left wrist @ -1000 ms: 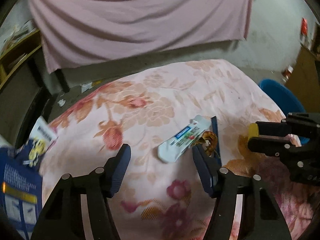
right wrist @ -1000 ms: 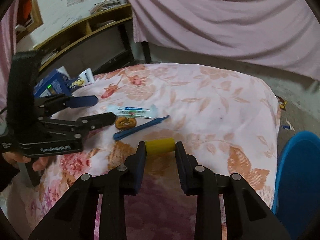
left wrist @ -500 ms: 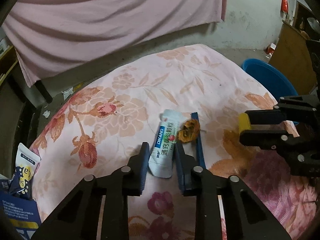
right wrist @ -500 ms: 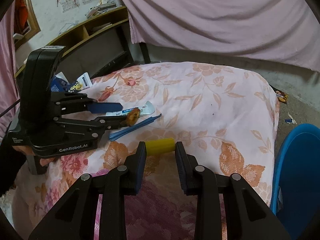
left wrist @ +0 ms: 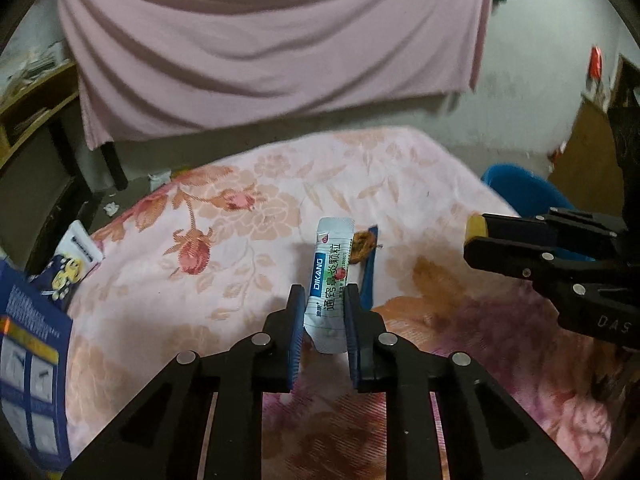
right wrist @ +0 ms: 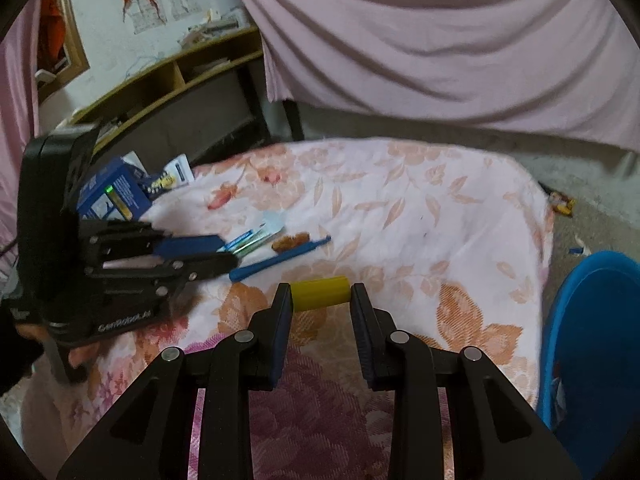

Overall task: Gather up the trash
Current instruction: 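Grasp the white toothpaste tube with the left gripper while the right grasps the yellow cylinder, then carry the toothpaste tube and yellow cylinder over the blue basin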

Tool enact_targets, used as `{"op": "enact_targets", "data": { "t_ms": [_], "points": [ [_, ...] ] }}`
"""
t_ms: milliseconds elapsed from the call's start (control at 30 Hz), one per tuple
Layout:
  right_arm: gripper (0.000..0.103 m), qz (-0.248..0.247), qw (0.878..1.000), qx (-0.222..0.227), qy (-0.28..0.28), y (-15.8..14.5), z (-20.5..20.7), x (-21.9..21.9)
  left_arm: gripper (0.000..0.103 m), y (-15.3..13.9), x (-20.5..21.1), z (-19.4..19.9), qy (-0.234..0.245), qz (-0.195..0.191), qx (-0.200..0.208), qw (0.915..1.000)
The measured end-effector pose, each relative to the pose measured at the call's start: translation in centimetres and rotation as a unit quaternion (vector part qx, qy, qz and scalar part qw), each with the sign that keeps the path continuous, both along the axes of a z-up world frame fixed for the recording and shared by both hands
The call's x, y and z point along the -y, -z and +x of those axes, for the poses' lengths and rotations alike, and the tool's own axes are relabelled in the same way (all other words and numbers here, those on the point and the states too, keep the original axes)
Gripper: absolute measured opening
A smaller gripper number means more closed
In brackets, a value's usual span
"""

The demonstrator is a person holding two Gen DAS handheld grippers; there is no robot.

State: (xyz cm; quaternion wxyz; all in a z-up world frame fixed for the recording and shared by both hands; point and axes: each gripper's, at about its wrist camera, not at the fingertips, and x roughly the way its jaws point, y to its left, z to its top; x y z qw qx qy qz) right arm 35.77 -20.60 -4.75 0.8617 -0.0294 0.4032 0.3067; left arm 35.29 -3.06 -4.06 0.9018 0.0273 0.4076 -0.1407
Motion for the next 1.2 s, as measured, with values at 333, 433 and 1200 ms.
{"op": "enact_targets", "data": {
  "t_ms": [333, 433, 1200],
  "points": [
    [0.027, 0.050, 0.986, 0.147, 0.052, -4.2, -2.7, 3.1, 0.016, -7.0, 2.4, -3.6, -0.019, -0.065, 0.158, 0.9850],
    [0.027, 0.076, 0.974, 0.200, 0.077, -5.9, -3.9, 5.1, 0.016, -9.0, 3.9, -4.4, -0.012, -0.078, 0.198, 0.9769],
    [0.027, 0.125, 0.890, 0.354, 0.258, -9.8, -9.7, 18.6, 0.016, -14.6, 18.2, -7.6, 0.135, -0.055, 0.337, 0.9303]
  ]
}}
